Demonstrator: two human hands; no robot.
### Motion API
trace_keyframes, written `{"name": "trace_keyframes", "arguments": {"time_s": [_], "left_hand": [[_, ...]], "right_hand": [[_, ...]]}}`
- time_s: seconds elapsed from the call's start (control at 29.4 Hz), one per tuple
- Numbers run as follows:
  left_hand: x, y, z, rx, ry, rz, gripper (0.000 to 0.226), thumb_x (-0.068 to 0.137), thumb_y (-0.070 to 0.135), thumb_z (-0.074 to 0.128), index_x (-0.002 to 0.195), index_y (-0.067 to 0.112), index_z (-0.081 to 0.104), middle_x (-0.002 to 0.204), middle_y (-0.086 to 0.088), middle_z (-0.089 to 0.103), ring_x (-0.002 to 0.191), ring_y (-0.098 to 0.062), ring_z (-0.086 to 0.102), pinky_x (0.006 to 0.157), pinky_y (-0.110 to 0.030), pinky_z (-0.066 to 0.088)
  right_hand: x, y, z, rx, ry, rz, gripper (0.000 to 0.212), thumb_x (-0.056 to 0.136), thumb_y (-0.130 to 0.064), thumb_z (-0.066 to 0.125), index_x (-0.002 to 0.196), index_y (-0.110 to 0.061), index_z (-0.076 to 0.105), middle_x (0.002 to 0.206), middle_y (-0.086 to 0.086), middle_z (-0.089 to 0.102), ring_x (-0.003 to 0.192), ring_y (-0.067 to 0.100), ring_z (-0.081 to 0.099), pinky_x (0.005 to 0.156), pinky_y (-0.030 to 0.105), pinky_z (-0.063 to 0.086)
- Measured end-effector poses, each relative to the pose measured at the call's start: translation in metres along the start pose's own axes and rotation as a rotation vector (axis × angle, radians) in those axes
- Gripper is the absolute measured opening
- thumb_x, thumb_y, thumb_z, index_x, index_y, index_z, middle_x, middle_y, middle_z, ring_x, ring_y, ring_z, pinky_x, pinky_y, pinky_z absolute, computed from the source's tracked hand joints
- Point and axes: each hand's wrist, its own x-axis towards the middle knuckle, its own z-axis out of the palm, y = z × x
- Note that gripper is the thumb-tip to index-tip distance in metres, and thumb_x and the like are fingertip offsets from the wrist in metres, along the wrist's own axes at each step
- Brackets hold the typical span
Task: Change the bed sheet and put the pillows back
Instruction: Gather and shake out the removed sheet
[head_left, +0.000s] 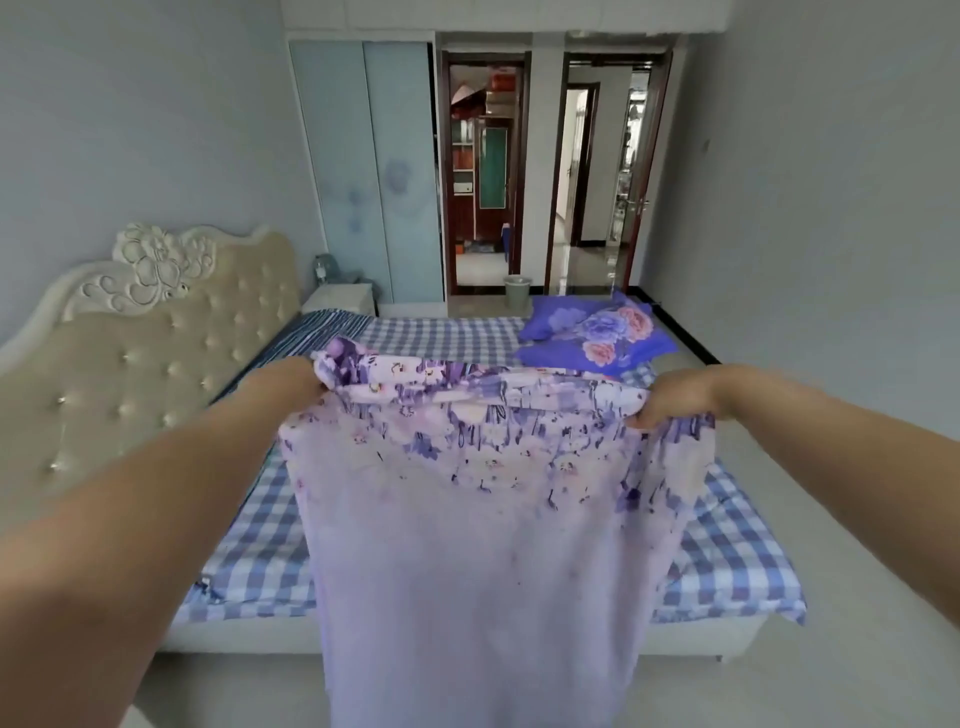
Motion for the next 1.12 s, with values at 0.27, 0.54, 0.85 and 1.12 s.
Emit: {"name": "trace_keyframes", "arguments": {"time_s": [0.27,0.54,0.85,1.12], "left_hand": [[0.009,0.012,-0.112,-1.33,-0.091,-0.153,0.035,0.1,0.019,0.046,0.131,0.004,0.042,0.142,-0.016,0.041,0.127,-0.042,0.042,0.05,-0.035,0.058],[0.042,0.097,-0.207,-1.933,0.568,0.246,0.03,0.095,0.009,0.036,0.121,0.016,0.05,0.11,-0.01,0.056,0.092,-0.029,0.057,0.062,-0.041,0.052],[0.211,0.211,-0.261,-1.87,0.619,0.323,0.015,0.096,0.024,0.032,0.095,0.022,0.046,0.07,-0.002,0.046,0.06,-0.017,0.04,0.058,-0.025,0.041],[0.508,0.303,-0.255,-1.819,0.628,0.046,0.026,0.098,0.007,0.029,0.103,0.014,0.054,0.091,-0.011,0.052,0.069,-0.02,0.052,0.061,-0.032,0.047]], "right_hand": [[-0.037,-0.041,-0.117,0.659,-0.226,-0.245,0.032,0.08,-0.02,0.072,0.106,-0.002,0.07,0.103,0.019,0.071,0.088,0.029,0.071,0.072,0.037,0.058],[0.002,-0.125,-0.22,1.492,0.69,-0.466,0.014,0.092,-0.016,0.052,0.081,-0.011,0.059,0.041,-0.002,0.06,0.028,0.01,0.05,0.031,0.012,0.033],[0.172,-0.123,-0.353,1.62,0.764,-0.481,0.031,0.095,-0.018,0.043,0.12,-0.006,0.057,0.073,0.009,0.067,0.056,0.016,0.063,0.064,0.029,0.051],[0.464,-0.124,-0.459,1.358,0.679,-0.524,0.036,0.091,-0.025,0.056,0.125,-0.016,0.055,0.097,0.003,0.066,0.081,0.016,0.063,0.071,0.028,0.052]]}}
